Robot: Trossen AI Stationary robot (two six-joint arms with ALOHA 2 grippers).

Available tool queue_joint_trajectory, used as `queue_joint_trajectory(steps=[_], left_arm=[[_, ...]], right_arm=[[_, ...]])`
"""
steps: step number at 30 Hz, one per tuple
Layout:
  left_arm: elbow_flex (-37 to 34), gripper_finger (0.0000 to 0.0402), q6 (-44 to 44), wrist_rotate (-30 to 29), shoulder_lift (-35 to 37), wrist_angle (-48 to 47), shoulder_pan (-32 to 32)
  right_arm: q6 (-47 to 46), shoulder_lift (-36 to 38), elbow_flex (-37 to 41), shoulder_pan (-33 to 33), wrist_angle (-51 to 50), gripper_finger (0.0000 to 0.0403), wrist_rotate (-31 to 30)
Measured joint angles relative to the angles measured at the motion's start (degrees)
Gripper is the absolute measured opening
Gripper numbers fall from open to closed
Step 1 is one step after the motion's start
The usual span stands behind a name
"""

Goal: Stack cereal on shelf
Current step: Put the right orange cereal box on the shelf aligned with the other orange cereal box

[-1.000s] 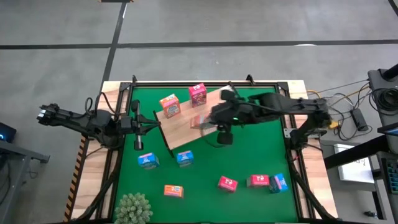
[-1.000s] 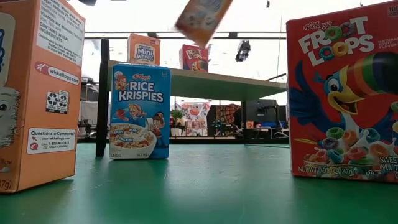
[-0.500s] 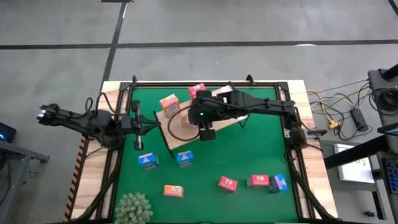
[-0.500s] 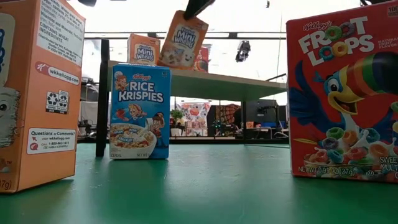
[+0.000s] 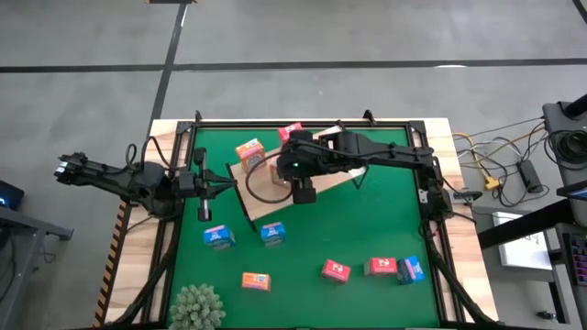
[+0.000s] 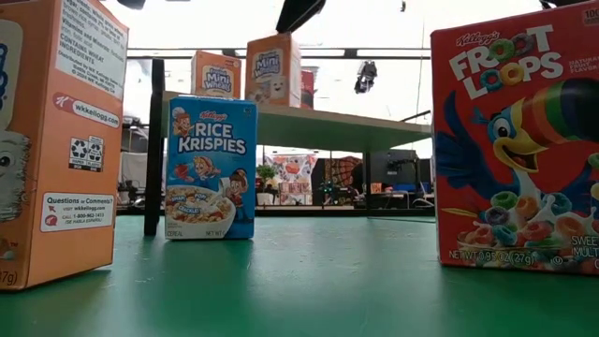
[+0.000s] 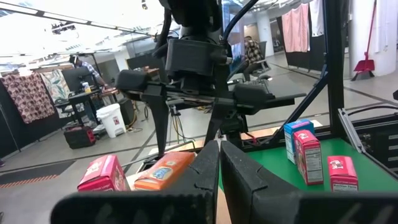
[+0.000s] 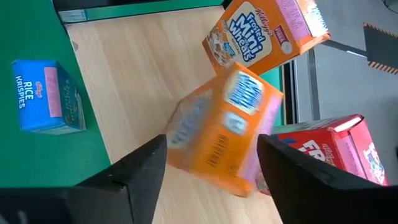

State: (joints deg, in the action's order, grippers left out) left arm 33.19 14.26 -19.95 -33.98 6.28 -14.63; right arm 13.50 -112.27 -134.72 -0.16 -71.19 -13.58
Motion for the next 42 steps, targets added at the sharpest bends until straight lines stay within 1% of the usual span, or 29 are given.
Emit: queue_joint_trajectory(steps=[6,9,12,15,18,22,23,24,28,30,33,39,42], left_arm=[[0.00,0.0000,0.00,0.00,0.04,0.04,0.00],[0.00,0.0000,0.00,0.01,0.04,0.00,0.00],[0.00,0.0000,-0.02,0.01,0.06,-0.07,0.00],[0.00,0.0000,-0.02,0.01,0.07,-0.34,0.00],[0.00,0.0000,-0.02,0.01,-0.03,-0.46,0.00],[0.00,0.0000,-0.04,0.01,-0.03,-0.49,-0.02],[0.00,0.0000,-0.04,0.01,-0.01,-0.50,-0.02],[0.00,0.0000,-0.04,0.01,-0.01,-0.50,-0.02],[0.00,0.0000,-0.04,0.01,-0.02,-0.50,-0.02],[0.00,0.0000,-0.04,0.01,-0.02,-0.50,-0.02],[0.00,0.0000,-0.04,0.01,-0.02,-0.48,-0.02],[0.00,0.0000,-0.04,0.01,-0.05,-0.52,-0.02],[0.00,0.0000,-0.04,0.01,-0.07,-0.62,-0.02]], right_arm=[[-1.12,0.63,-0.22,0.13,1.08,0.0250,0.04],[-2.99,2.06,-0.22,0.84,0.77,0.0243,0.03],[-4.96,3.78,-0.24,1.88,-1.55,0.0225,0.28],[-7.91,4.69,-0.28,2.67,-5.71,0.0188,0.72],[-10.08,4.49,0.65,2.67,-8.37,0.0131,0.71],[-9.40,4.02,4.96,2.38,-6.15,0.0045,0.03],[-8.60,3.98,6.22,2.07,-5.13,0.0026,-0.03],[-7.84,3.96,7.45,1.81,-3.96,0.0019,-0.14],[-5.63,3.93,10.29,-0.41,0.65,0.0012,-1.38],[-4.59,3.93,10.92,-1.68,1.57,0.0010,-1.91],[-4.07,3.93,11.02,-3.30,1.65,0.0009,-4.26],[-4.28,3.98,11.02,-4.58,1.33,0.0009,-2.96],[-3.78,3.98,11.45,-4.48,3.42,0.0009,-2.82]])
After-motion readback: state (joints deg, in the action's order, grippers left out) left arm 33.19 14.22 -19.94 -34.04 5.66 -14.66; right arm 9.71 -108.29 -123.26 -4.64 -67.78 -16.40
